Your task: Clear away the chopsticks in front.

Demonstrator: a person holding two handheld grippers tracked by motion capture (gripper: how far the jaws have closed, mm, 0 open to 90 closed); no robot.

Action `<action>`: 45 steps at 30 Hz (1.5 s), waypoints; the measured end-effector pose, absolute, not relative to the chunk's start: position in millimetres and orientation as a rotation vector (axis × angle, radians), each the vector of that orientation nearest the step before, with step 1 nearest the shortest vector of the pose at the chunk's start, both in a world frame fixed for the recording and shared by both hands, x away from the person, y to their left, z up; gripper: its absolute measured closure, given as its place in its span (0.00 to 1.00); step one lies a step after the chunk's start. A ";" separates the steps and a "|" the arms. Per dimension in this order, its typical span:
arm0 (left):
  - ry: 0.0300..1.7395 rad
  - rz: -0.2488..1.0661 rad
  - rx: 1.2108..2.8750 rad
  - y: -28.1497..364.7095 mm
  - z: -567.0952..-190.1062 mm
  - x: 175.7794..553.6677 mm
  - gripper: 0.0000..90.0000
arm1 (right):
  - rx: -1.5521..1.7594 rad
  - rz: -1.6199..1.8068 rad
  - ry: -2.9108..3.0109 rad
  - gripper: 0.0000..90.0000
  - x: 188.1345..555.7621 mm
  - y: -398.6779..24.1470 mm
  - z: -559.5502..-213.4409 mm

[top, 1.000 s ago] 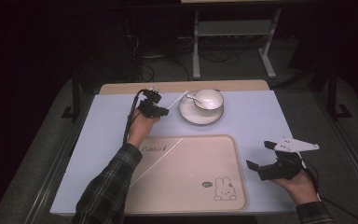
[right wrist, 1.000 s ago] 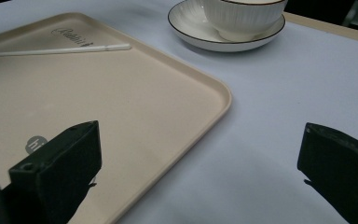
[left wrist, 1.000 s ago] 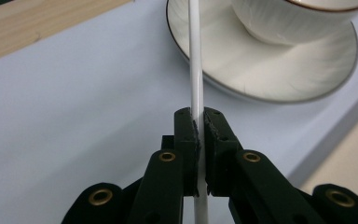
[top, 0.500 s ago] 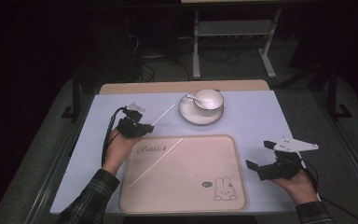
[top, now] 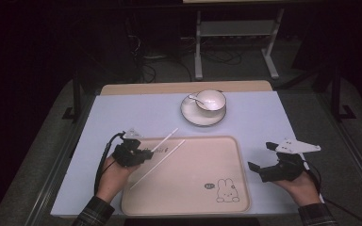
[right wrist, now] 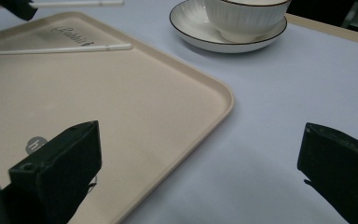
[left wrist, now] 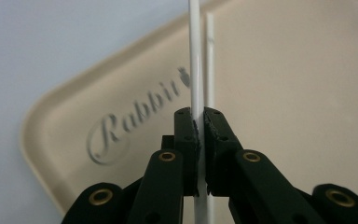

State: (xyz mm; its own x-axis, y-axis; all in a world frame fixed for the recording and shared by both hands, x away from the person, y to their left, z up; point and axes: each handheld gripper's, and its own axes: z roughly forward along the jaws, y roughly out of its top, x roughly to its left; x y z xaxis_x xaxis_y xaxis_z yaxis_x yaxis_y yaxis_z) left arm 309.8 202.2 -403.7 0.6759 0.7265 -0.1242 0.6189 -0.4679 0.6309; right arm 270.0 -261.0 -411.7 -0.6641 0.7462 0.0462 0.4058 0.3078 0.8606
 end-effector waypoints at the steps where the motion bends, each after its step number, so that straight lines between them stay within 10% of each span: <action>1: 1.025 0.204 2.242 199.9 -406.3 308.0 0.94 | 1.028 1.299 2.218 0.00 270.0 -260.9 -411.6; 45: 0.785 0.183 2.322 117.2 -415.6 353.3 1.00 | 1.021 1.286 2.228 0.00 270.8 -259.2 -412.4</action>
State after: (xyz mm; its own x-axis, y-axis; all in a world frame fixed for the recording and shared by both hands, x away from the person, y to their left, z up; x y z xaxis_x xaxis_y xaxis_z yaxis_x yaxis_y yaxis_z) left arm 353.3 117.2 -415.6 0.8092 0.5825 -0.0770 0.4886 -0.5943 0.6388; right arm 270.8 -259.2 -412.4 -0.6679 0.7433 0.0370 0.4040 0.3204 0.8568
